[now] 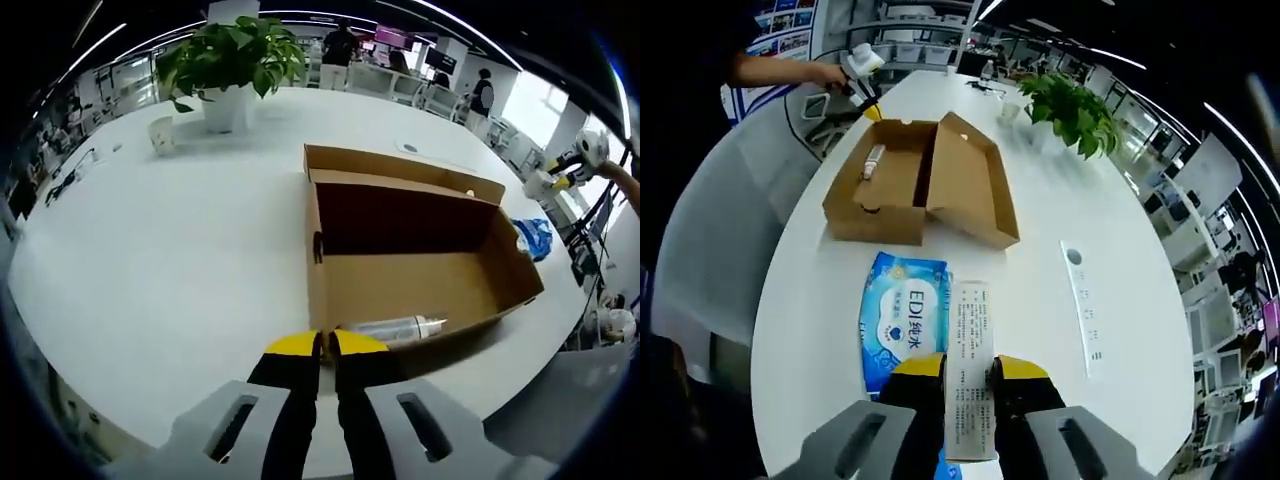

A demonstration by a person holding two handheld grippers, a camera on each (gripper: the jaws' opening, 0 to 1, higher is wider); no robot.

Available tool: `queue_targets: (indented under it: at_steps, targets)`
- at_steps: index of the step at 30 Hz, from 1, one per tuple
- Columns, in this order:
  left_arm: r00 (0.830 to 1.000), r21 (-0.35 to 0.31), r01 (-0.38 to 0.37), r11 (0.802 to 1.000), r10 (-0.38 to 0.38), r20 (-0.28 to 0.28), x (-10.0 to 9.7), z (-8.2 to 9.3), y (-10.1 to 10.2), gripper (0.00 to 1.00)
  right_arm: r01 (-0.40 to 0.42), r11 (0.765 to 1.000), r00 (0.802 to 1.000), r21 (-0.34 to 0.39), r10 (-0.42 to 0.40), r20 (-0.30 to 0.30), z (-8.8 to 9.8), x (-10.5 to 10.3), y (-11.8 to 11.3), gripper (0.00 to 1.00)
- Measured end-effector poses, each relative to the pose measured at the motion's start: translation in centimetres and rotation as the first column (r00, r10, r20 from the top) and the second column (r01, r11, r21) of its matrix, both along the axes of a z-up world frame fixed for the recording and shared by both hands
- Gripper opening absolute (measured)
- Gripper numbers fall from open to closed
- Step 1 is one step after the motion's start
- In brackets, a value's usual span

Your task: Operate the shoe box by opening the lid, removing the specified soft item, and placing it in the target area until the item is outside and the box remains undamaged.

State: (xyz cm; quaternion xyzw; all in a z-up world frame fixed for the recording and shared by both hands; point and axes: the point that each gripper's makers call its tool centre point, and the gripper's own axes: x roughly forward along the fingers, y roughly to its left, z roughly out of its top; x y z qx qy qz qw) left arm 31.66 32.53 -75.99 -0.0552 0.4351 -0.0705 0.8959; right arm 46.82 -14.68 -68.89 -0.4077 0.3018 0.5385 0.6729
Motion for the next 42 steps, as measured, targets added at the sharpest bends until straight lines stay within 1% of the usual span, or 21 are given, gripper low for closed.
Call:
queue_targets:
  at_steps: [10,16,27,31,35,39,42]
  targets:
    - [1.000,0.007,-0.011,1.000,0.011,-0.008,0.1,0.0,0.1,0.02,0.019,0.999,0.999,-0.047,-0.020,-0.034,-2.7,0.7,-2.4,0.14]
    - [1.000,0.015,-0.009,1.000,0.009,-0.015,0.2,0.0,0.0,0.02,0.012,0.995,0.999,-0.096,-0.016,-0.043,-4.4,0.9,-3.9,0.14]
    - [1.000,0.021,-0.015,1.000,0.016,-0.023,0.3,0.1,0.1,0.02,0.014,0.991,0.998,-0.133,-0.022,-0.054,-7.0,1.4,-5.4,0.14]
    - [1.000,0.022,-0.016,1.000,0.017,-0.026,0.3,0.1,0.1,0.02,0.012,0.988,0.999,-0.154,-0.020,-0.051,-7.6,1.6,-5.9,0.14]
    - [0.999,0.023,-0.020,1.000,0.021,-0.026,0.3,0.1,0.1,0.02,0.020,0.989,0.998,-0.149,-0.028,-0.050,-8.3,1.9,-6.2,0.14]
    - [0.999,0.021,-0.023,1.000,0.023,-0.027,0.3,0.2,0.1,0.02,0.012,0.986,0.998,-0.167,-0.022,-0.058,-9.1,1.9,-6.7,0.14]
    - [0.999,0.021,-0.024,0.999,0.025,-0.026,0.4,0.2,0.1,0.02,0.021,0.985,0.998,-0.170,-0.031,-0.059,-9.5,2.0,-7.0,0.14]
